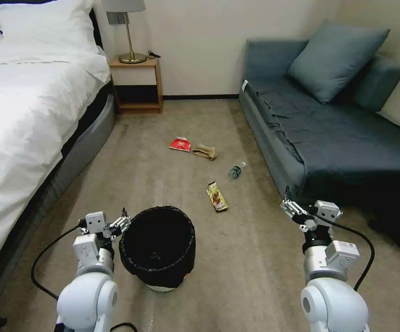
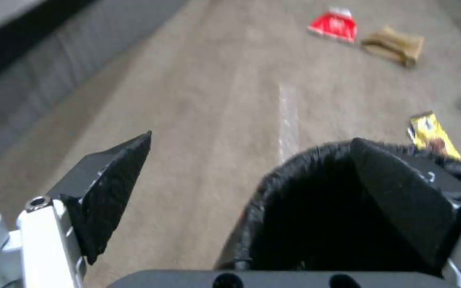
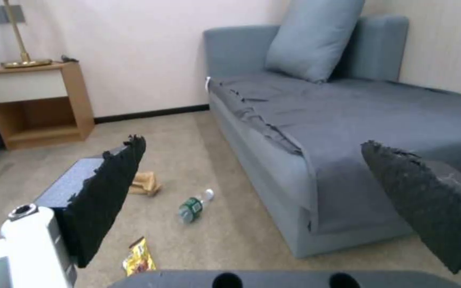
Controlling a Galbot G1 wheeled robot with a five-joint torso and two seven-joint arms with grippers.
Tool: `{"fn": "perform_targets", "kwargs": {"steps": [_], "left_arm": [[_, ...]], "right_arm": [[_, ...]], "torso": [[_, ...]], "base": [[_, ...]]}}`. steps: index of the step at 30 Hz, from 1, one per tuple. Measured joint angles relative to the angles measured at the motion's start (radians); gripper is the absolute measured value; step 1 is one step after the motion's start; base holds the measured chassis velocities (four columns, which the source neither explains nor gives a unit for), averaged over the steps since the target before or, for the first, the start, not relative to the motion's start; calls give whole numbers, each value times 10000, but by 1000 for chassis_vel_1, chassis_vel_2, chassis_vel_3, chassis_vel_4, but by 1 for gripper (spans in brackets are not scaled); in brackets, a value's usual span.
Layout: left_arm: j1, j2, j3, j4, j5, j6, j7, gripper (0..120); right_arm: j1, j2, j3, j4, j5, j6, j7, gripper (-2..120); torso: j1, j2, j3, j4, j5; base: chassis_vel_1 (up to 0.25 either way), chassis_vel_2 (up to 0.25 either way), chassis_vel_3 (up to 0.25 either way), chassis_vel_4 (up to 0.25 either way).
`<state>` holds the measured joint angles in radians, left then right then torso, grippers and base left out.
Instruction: Pick up the trash bin, then pick up the garbage on the floor and place it into the trash bin.
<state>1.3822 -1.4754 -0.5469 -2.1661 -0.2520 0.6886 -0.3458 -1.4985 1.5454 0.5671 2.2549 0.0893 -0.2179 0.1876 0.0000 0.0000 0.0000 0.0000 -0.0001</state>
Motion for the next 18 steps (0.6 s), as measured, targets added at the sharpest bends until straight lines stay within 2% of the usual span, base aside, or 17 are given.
{"fn": "perform_targets", "kwargs": {"steps": [3, 7, 13, 18], "left_arm": [[-500, 247, 325, 698, -485, 445, -314, 100], [-746, 350, 494, 1155, -1073, 575, -707, 100], [-811, 450, 611, 1661, -1219, 574, -939, 100], [-629, 542, 795, 1976, -1410, 549, -1106, 100]], "right_arm": [[33, -13, 5, 19, 4, 6, 6, 100], [70, -18, 17, 11, 17, 15, 11, 100], [134, -19, 49, -40, 27, 17, 43, 100], [167, 21, 76, -100, 26, 19, 81, 100]], "torso": [[0, 0, 0, -1, 0], [0, 0, 0, 0, 0], [0, 0, 0, 1, 0], [0, -1, 0, 0, 1]], "base": [[0, 0, 0, 0], [0, 0, 0, 0], [0, 0, 0, 0], [0, 0, 0, 0]]}}
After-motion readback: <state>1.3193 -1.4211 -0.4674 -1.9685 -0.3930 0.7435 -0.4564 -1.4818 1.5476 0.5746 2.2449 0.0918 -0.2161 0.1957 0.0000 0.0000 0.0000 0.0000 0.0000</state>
